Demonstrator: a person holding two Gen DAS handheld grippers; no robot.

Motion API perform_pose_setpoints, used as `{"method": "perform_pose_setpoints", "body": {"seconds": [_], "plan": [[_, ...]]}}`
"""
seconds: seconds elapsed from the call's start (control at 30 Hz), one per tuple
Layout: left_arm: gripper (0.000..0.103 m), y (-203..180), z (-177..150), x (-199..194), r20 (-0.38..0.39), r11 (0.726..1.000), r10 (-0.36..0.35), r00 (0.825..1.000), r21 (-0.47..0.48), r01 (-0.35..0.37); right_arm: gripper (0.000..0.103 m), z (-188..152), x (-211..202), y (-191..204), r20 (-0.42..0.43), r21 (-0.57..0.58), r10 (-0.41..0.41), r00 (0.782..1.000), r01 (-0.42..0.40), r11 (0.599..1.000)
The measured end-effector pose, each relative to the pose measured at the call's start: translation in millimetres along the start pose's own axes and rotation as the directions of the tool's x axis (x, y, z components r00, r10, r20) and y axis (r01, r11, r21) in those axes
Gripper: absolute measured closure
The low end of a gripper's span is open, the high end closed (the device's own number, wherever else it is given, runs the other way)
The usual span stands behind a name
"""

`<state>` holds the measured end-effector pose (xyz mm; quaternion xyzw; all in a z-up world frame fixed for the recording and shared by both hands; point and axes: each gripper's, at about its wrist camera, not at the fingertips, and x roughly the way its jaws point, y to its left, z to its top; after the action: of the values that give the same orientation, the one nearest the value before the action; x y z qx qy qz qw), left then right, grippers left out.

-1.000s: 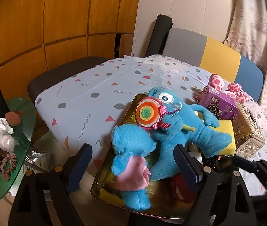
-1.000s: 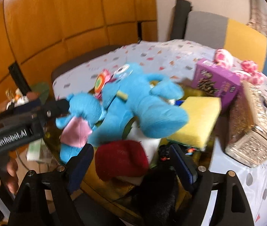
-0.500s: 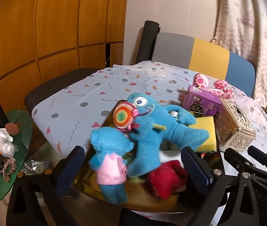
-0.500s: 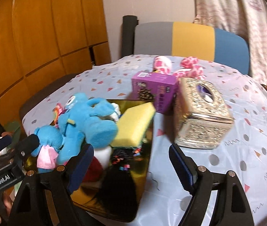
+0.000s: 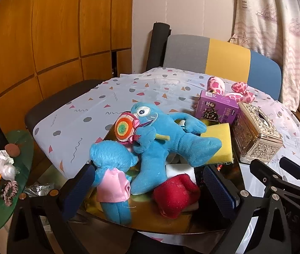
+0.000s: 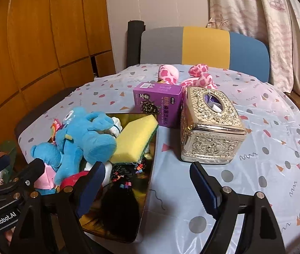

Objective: Organize soft objects

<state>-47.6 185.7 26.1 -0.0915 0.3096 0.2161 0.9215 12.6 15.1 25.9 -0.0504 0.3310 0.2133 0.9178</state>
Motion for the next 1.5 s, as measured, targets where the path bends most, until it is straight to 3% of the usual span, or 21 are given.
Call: {"method": "perform_pose_setpoints", "body": {"seconds": [1.5], "plan": [[0.0,4.2,-5.2,4.0,-0.027,1.0,0.018,0.999,-0.011,-0.019,0.019,-4.2,0.7,-4.4,-0.01,0.016,-0.009,1.0,0.01,1.0]]}}
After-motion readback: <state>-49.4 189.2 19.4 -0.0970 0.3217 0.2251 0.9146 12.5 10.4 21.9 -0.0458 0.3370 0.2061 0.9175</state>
